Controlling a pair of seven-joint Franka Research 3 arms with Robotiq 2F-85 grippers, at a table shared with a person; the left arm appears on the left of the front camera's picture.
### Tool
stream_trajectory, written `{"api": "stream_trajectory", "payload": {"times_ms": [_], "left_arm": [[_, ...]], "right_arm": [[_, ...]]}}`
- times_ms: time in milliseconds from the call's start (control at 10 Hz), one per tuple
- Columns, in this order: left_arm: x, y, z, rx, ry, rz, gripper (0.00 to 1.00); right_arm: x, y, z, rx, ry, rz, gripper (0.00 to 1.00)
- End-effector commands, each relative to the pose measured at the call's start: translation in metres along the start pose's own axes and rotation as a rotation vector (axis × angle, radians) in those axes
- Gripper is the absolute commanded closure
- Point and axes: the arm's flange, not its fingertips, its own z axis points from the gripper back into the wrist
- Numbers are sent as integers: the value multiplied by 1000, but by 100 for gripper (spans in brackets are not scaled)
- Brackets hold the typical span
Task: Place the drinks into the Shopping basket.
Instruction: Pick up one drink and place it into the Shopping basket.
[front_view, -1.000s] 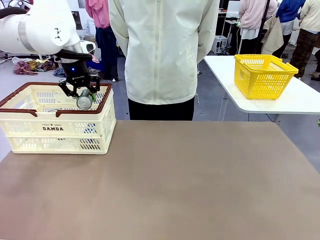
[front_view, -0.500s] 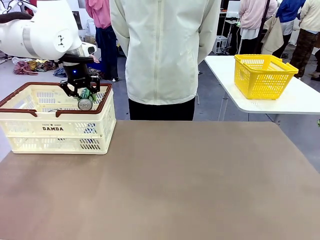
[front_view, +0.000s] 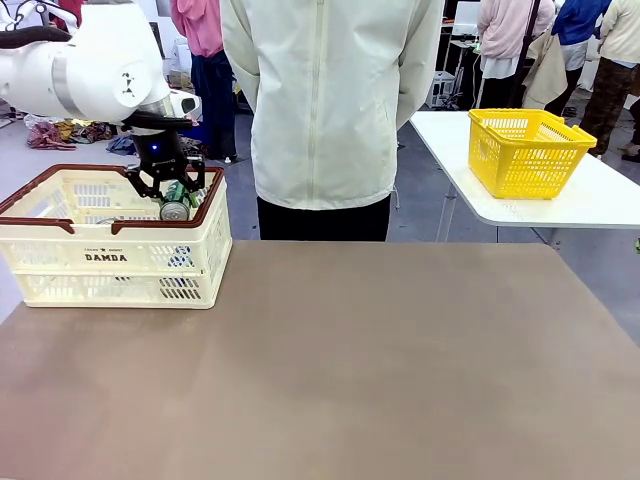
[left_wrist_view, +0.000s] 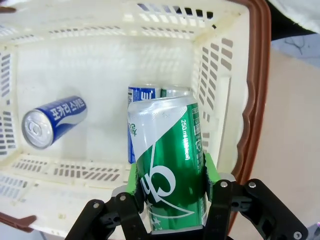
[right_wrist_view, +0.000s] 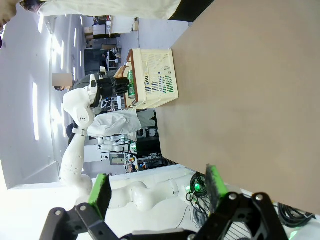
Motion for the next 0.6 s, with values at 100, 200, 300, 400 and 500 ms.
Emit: {"api": "stream_trajectory", "payload": {"times_ms": [100, 200, 300, 400, 500], "left_arm": [[15, 10, -22, 9, -29, -93, 100], [15, 19, -30, 12, -20, -111, 100], [12, 26, -37, 12, -11, -136, 100], [10, 32, -44, 13, -6, -155, 100], [8, 34, -53, 14, -10, -170, 100]], "right_arm": [[1, 5, -1, 24, -7, -17, 0], [1, 5, -1, 24, -7, -17, 0], [1, 5, -1, 24, -7, -17, 0], [1, 5, -1, 24, -7, -17, 0], [1, 5, -1, 24, -7, -17, 0]]}}
